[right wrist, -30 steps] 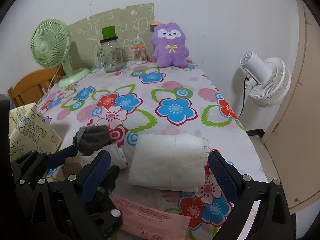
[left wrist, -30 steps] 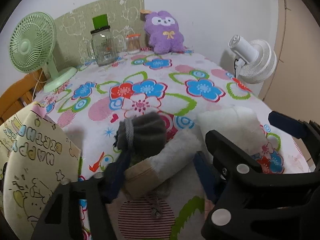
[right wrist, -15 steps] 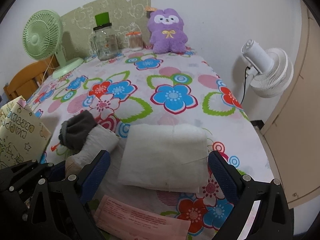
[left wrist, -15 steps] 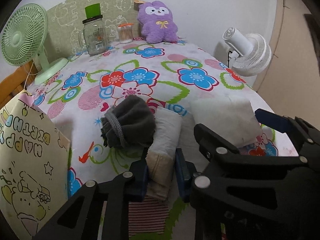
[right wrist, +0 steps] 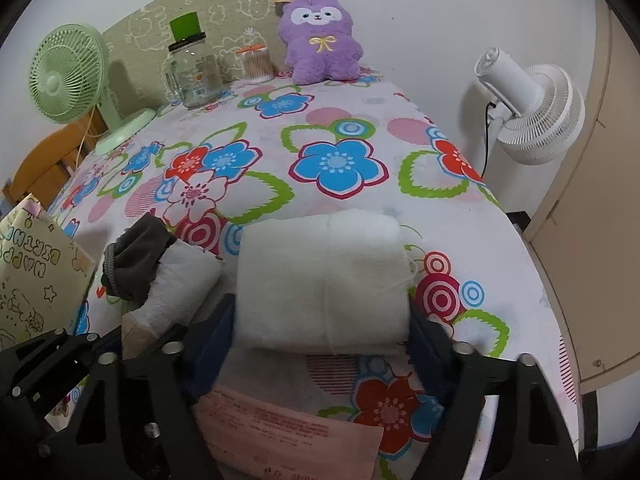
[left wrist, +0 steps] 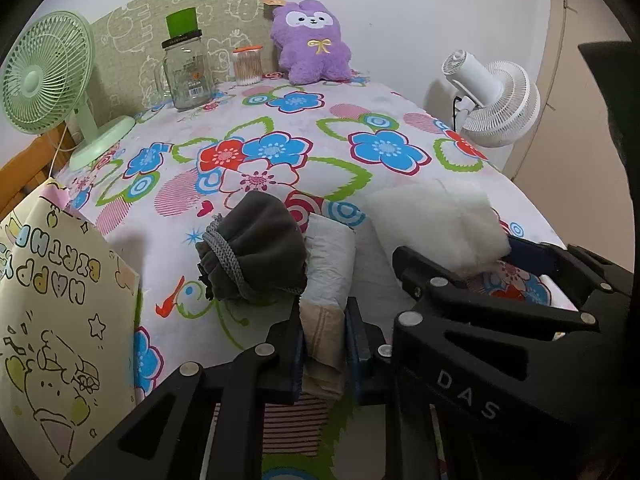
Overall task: Organize soft objects
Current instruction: 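Grasp the white-and-beige roll with the left tool while the right tool grasps the white towel, then lift and carry the white roll and white towel over the box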
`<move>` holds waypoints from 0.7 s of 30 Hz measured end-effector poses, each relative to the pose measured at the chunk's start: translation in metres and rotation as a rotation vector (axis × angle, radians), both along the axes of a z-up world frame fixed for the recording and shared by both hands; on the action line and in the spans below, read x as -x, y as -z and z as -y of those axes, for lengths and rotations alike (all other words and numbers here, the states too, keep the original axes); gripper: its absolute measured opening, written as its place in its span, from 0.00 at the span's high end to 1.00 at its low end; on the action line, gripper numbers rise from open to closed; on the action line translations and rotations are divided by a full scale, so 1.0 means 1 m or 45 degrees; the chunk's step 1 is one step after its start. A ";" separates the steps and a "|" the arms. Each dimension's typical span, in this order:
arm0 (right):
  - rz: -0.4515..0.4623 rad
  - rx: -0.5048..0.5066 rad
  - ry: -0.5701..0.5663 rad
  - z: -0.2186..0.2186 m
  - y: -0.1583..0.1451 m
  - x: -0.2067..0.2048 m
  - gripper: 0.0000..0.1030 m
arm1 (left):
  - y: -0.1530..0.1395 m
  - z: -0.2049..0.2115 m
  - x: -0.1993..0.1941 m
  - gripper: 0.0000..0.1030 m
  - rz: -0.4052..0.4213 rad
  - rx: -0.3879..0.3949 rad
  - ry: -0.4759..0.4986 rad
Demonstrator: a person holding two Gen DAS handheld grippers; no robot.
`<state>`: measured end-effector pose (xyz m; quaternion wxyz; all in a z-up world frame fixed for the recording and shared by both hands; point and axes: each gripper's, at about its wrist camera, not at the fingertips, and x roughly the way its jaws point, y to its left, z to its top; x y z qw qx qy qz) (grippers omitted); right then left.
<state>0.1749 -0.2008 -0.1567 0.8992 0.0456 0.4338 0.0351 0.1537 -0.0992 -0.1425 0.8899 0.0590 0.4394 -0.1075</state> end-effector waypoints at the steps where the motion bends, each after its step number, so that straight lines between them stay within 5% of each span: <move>1: 0.004 0.001 -0.012 -0.001 -0.001 0.001 0.37 | 0.000 0.001 0.001 0.86 0.003 -0.005 0.004; 7: 0.017 0.021 -0.045 -0.004 -0.006 0.008 0.56 | -0.003 0.003 0.009 0.86 0.012 -0.008 0.012; 21: 0.069 -0.012 -0.044 -0.005 -0.021 0.034 0.59 | -0.018 0.001 0.033 0.85 0.082 -0.023 0.014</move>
